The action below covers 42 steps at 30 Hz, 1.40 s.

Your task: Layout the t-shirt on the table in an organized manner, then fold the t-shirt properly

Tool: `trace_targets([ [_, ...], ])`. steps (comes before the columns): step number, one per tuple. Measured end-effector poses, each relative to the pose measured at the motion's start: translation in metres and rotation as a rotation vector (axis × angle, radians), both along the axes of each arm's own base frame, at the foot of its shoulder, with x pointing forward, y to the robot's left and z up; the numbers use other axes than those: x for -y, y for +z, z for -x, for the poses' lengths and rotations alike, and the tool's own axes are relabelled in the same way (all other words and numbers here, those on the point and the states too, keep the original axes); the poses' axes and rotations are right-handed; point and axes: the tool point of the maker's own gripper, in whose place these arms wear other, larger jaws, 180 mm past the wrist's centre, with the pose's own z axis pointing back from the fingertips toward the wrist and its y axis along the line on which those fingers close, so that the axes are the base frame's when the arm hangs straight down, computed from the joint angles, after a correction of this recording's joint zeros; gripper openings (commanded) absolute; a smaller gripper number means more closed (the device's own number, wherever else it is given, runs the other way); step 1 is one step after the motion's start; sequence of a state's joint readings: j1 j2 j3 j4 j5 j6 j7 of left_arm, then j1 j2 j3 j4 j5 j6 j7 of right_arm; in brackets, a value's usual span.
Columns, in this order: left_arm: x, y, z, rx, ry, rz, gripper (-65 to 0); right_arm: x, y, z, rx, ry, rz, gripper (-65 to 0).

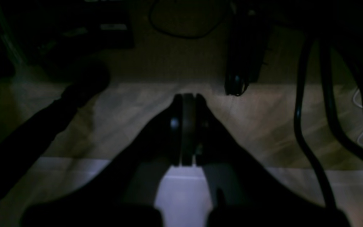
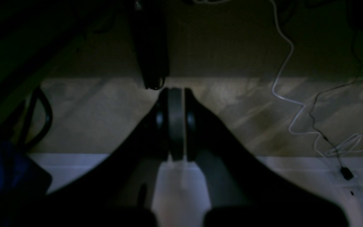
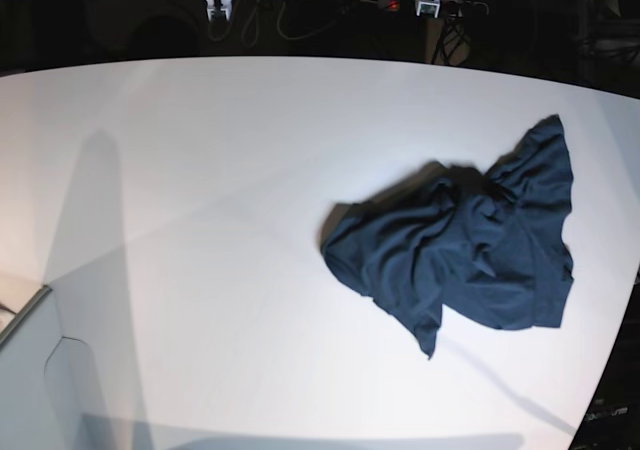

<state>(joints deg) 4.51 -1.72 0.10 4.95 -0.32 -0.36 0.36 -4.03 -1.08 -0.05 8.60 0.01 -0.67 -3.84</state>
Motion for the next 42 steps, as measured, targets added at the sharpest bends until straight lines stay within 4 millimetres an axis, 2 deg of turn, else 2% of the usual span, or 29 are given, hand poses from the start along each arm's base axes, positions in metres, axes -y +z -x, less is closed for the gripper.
trace_targets([
  [4,-0.002,0.0,-0.01,0.022,-0.005,-0.002,-64.9,0.0,0.0,0.0,0.0,0.0,0.0,-65.0],
  [12,-0.02,0.001,-0.009,0.019,-0.008,-0.03,-64.9,-0.001,0.0,-0.011,0.008,0.002,-0.001,-65.0],
  [16,-0.019,0.001,-0.009,0.019,-0.008,-0.028,-64.9,-0.001,0.0,-0.016,-0.008,0.0,-0.002,-64.9],
  [39,-0.02,0.001,-0.009,0.019,-0.008,-0.03,-64.9,0.001,0.0,-0.018,-0.006,0.007,0.0,-65.0],
  [42,-0.02,0.001,-0.009,0.018,-0.009,-0.03,-64.9,0.002,0.001,-0.026,0.015,0.006,0.001,-65.0],
])
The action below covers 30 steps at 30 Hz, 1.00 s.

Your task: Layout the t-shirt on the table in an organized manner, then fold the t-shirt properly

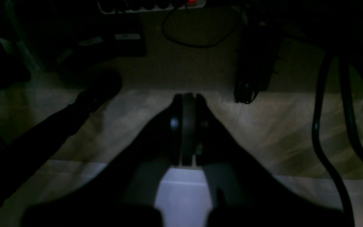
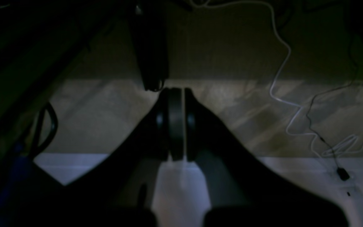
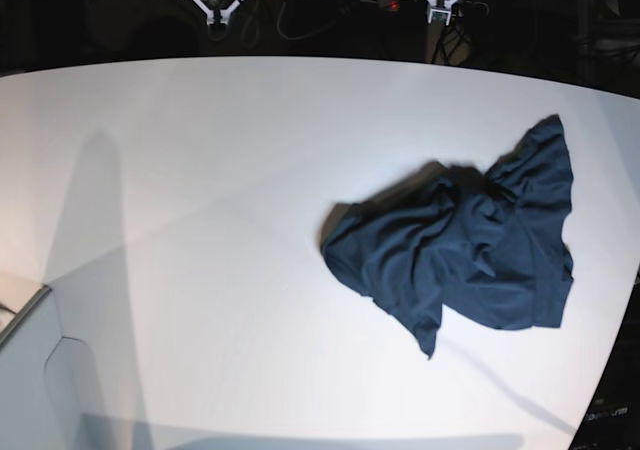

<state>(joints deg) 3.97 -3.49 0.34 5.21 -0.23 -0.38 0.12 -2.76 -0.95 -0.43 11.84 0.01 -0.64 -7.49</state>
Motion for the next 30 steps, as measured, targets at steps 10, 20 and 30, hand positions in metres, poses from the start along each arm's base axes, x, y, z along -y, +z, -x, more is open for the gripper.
trace_targets([
  [10,0.001,0.005,0.016,0.031,-0.004,0.005,-64.9,0.006,0.024,0.009,0.097,-0.008,0.01,-65.0],
  [20,-0.008,0.088,-0.016,0.274,-0.088,0.011,-64.9,0.012,0.104,-0.043,0.328,-0.003,0.018,-65.0],
  [30,-0.026,0.187,-0.086,0.504,0.064,0.016,-64.9,0.016,0.202,-0.114,0.605,-0.001,0.033,-65.0],
])
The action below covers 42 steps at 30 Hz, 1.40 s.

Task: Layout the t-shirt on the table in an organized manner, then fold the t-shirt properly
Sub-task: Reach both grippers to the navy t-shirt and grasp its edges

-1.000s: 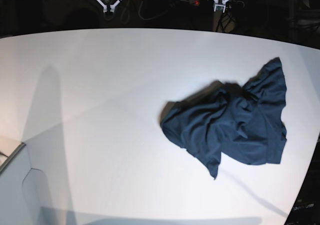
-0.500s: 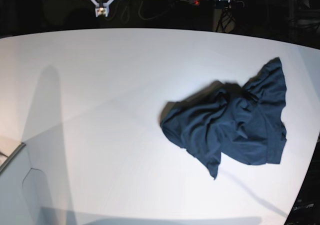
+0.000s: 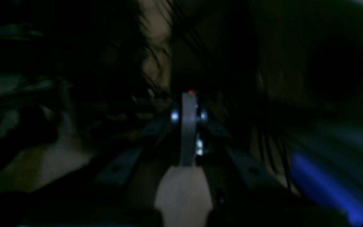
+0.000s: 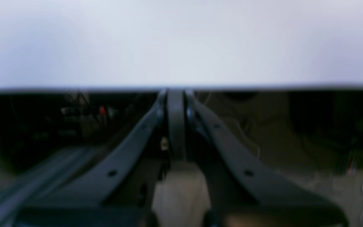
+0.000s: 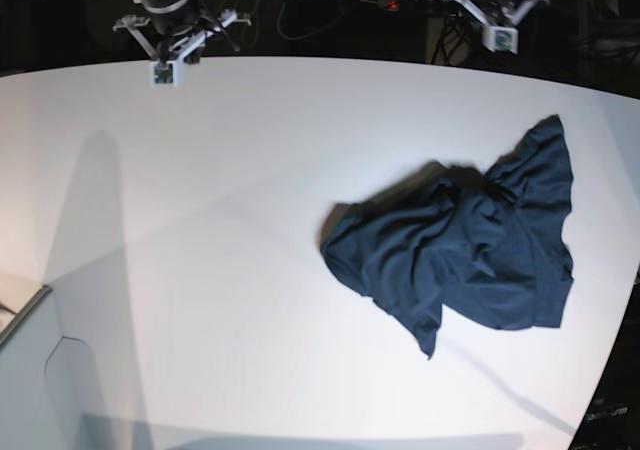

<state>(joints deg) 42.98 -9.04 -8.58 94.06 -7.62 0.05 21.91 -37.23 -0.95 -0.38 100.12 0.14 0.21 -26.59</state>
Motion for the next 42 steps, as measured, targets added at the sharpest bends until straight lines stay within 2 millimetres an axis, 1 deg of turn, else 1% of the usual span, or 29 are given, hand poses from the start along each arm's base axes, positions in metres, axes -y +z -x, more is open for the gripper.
trace_targets([
  [3,-0.012,0.025,-0.025,0.082,0.075,0.044,-64.9,0.0,0.021,-0.017,0.055,0.0,-0.001,-65.0],
  [5,-0.026,0.039,-0.036,0.128,0.136,0.064,-64.9,-0.006,0.036,-0.036,0.108,0.022,-0.006,-65.0],
  [7,-0.045,0.052,-0.043,0.172,0.197,0.064,-64.9,-0.019,0.049,-0.054,0.148,0.068,-0.031,-65.0],
  [10,-0.06,0.068,-0.057,0.233,0.269,0.094,-64.6,-0.04,0.07,-0.081,0.217,0.153,-0.066,-65.0],
  [11,-0.064,0.074,-0.065,0.262,0.289,0.107,-64.6,-0.047,0.074,-0.088,0.227,0.18,-0.073,-65.0],
  [13,-0.075,0.083,-0.073,0.294,0.337,0.133,-64.5,-0.064,0.078,-0.099,0.221,0.227,-0.091,-64.2],
  [15,-0.084,0.089,-0.079,0.32,0.372,0.161,-64.5,-0.078,0.087,-0.116,0.243,0.269,-0.102,-59.5],
  [16,-0.083,0.091,-0.08,0.322,0.354,0.181,-64.5,-0.085,0.094,-0.125,0.263,0.289,-0.106,-56.5],
  [18,-0.076,0.096,-0.085,0.325,0.296,0.246,-64.5,-0.099,0.104,-0.14,0.277,0.334,-0.106,-51.2],
  [20,-0.075,0.104,-0.095,0.35,0.261,0.269,-64.5,-0.117,0.12,-0.154,0.323,0.384,-0.121,-45.6],
  [22,-0.073,0.111,-0.104,0.371,0.23,0.292,-64.5,-0.13,0.127,-0.169,0.349,0.418,-0.127,-41.5],
  [23,-0.074,0.113,-0.106,0.377,0.237,0.294,-64.5,-0.134,0.126,-0.176,0.345,0.42,-0.131,-40.0],
  [25,-0.078,0.11,-0.102,0.356,0.266,0.294,-63.3,-0.142,0.119,-0.188,0.331,0.42,-0.14,-37.8],
  [27,-0.086,0.109,-0.099,0.344,0.302,0.292,-58.6,-0.148,0.104,-0.198,0.295,0.431,-0.137,-36.6],
  [29,-0.094,0.109,-0.096,0.334,0.335,0.284,-49.8,-0.152,0.085,-0.204,0.24,0.436,-0.131,-35.3],
  [30,-0.099,0.111,-0.097,0.342,0.349,0.279,-43.8,-0.154,0.075,-0.205,0.207,0.439,-0.131,-34.5],
  [32,-0.103,0.114,-0.098,0.355,0.368,0.281,-34.1,-0.163,0.063,-0.213,0.17,0.446,-0.139,-32.9],
  [33,-0.103,0.113,-0.098,0.35,0.371,0.282,-31.9,-0.168,0.058,-0.217,0.154,0.45,-0.142,-32.1],
  [36,-0.103,0.111,-0.096,0.337,0.37,0.28,-31.1,-0.18,0.044,-0.233,0.137,0.461,-0.151,-29.8],
  [38,-0.104,0.113,-0.099,0.353,0.372,0.281,-31.0,-0.18,0.033,-0.24,0.125,0.465,-0.145,-28.5],
  [40,-0.103,0.115,-0.104,0.364,0.371,0.286,-30.9,-0.178,0.016,-0.24,0.095,0.468,-0.134,-28.1],
  [42,-0.103,0.117,-0.106,0.376,0.371,0.289,-30.9,-0.176,0.004,-0.24,0.074,0.468,-0.13,-28.1],
])
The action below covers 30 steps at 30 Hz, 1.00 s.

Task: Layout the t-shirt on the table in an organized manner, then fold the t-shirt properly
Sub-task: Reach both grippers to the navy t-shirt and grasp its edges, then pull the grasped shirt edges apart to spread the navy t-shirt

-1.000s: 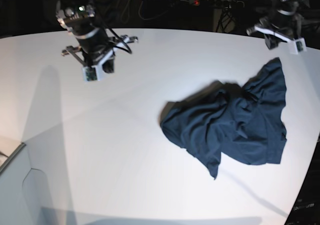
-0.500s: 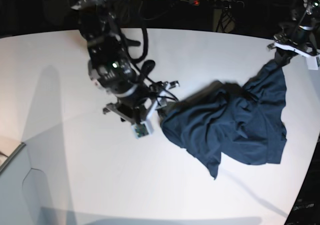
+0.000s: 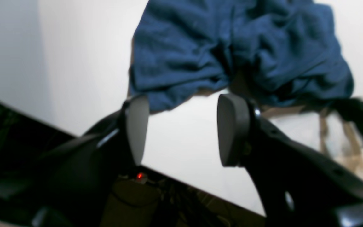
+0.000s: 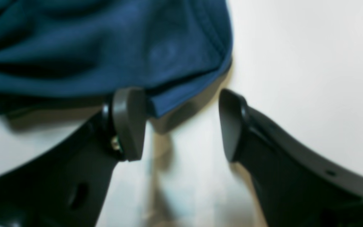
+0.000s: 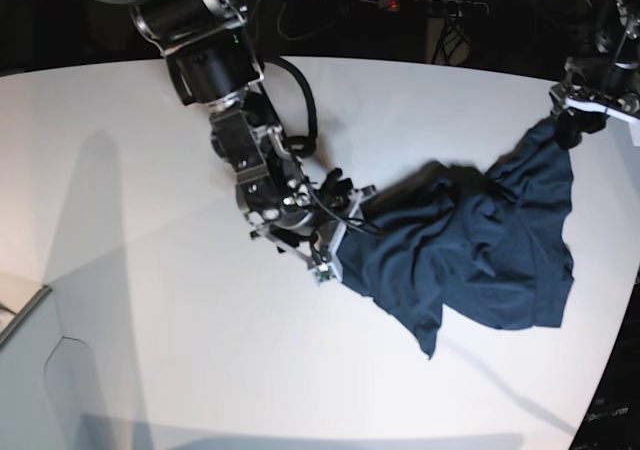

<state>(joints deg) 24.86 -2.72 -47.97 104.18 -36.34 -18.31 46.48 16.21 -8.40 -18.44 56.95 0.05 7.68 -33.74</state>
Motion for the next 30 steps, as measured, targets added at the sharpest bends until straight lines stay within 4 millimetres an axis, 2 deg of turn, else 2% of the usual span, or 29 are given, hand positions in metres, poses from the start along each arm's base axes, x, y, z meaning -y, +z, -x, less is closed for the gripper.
trace_targets([
  [4,0.0,-0.002,0.002,-0.01,0.001,0.001,-30.9,0.0,-0.009,-0.007,0.02,-0.007,-0.01,-28.5],
  [6,-0.003,-0.007,0.005,-0.022,0.009,0.007,-30.9,0.0,-0.009,-0.009,0.035,-0.008,-0.018,-31.3],
  [8,-0.005,-0.014,0.008,-0.037,0.019,0.021,-30.9,-0.001,-0.009,-0.009,0.049,-0.011,-0.026,-41.0],
  [11,-0.023,-0.02,0.023,-0.059,0.082,0.023,-30.9,-0.002,-0.01,-0.007,0.058,-0.013,-0.036,-64.3],
  [13,-0.036,-0.023,0.031,-0.072,0.121,0.012,-30.9,0.002,-0.011,-0.008,0.051,-0.042,-0.05,-65.0],
  [16,-0.042,-0.034,0.041,-0.096,0.153,0.036,-30.9,0.02,-0.009,-0.013,0.049,-0.12,-0.072,-65.0],
  [18,-0.046,-0.039,0.046,-0.113,0.167,0.041,-30.9,0.032,0.0,-0.014,0.082,-0.168,-0.09,-65.0],
  [21,-0.053,-0.038,0.044,-0.103,0.18,0.038,-30.9,0.055,0.016,-0.003,0.152,-0.211,-0.098,-65.0],
  [22,-0.054,-0.039,0.041,-0.101,0.182,0.042,-30.9,0.086,0.084,-0.04,0.581,-0.378,-0.156,-65.0],
  [23,-0.054,-0.041,0.039,-0.1,0.189,0.051,-30.9,0.097,0.087,-0.031,0.597,-0.386,-0.145,-65.0],
  [24,-0.053,-0.043,0.038,-0.101,0.191,0.056,-30.9,0.081,0.025,0.013,0.188,-0.234,-0.063,-65.0],
  [26,-0.05,-0.047,0.032,-0.093,0.188,0.078,-30.9,0.1,0.042,0.021,0.25,-0.275,-0.071,-65.0],
  [30,-0.047,-0.055,0.022,-0.083,0.202,0.119,-30.9,0.157,0.046,0.034,0.264,-0.407,-0.026,-65.0],
])
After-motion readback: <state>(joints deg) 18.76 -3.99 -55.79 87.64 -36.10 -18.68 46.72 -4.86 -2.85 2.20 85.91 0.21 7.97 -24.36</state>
